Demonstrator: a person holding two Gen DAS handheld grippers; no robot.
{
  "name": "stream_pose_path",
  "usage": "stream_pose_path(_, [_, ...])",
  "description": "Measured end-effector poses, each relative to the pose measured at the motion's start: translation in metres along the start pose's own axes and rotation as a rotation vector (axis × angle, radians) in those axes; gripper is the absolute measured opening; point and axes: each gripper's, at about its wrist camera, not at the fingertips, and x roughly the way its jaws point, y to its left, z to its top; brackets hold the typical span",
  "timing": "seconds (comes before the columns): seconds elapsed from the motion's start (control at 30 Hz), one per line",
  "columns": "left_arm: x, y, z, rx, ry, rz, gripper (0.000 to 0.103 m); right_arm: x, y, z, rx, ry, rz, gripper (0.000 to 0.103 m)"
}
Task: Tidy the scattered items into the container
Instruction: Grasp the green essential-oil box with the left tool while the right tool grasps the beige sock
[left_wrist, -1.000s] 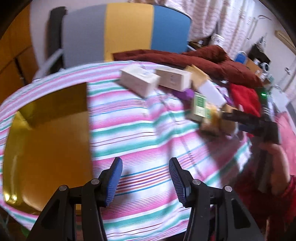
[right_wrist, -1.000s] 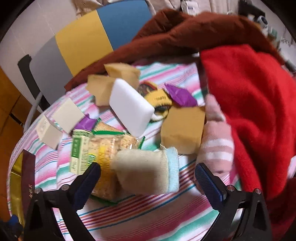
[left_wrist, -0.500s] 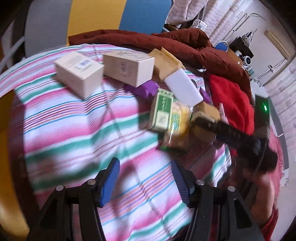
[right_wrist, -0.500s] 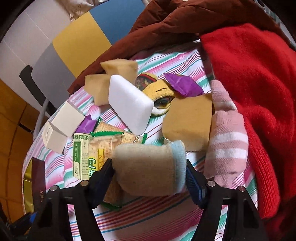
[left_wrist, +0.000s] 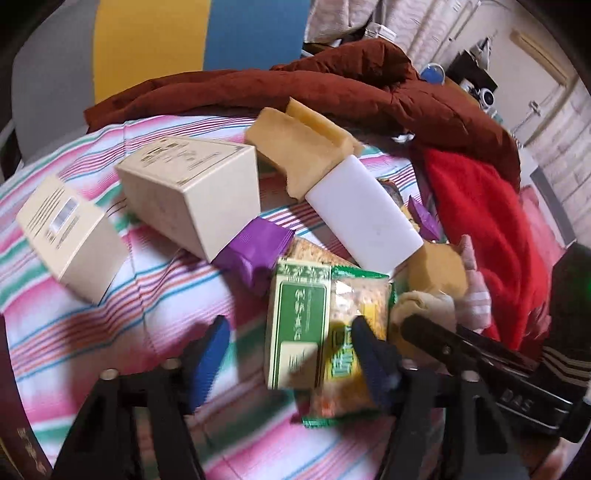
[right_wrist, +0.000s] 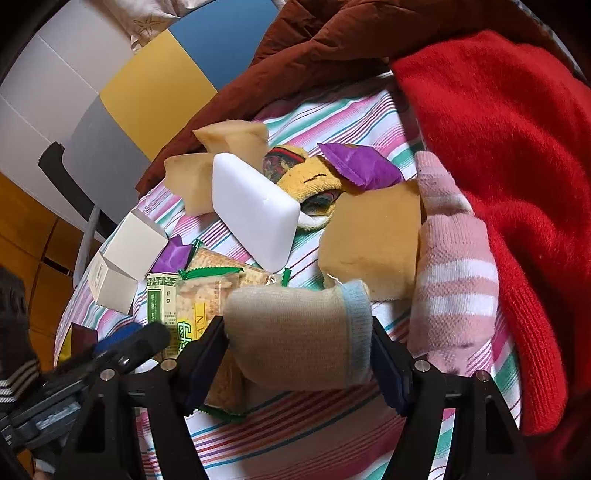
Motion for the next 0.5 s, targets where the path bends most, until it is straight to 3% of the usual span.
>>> stream_pose_path(0.23, [0.003,0.008,-0.004,0.016,-0.010,-0.101,0.048,0.002,0.000,0.001,-0.004,0.002,-0.006,0.074])
stream_pose_path(0.37, [0.004,0.025,-0.013,-0.056,0.019,-0.204,0.045,0.002,0.001,0.001,-0.015,0.001,-0.014,0.074])
stream_pose_path(0.43, [0.000,0.031,-0.016,-0.076,0.002,-0.189,0.033,0.002,0.001,0.001,-0.016,0.000,-0.015,0.074])
stream_pose_path(0.5, [-0.005,0.033,-0.024,-0.074,-0.010,-0.137,0.031,0.001,0.002,0.001,-0.019,-0.006,-0.017,0.074])
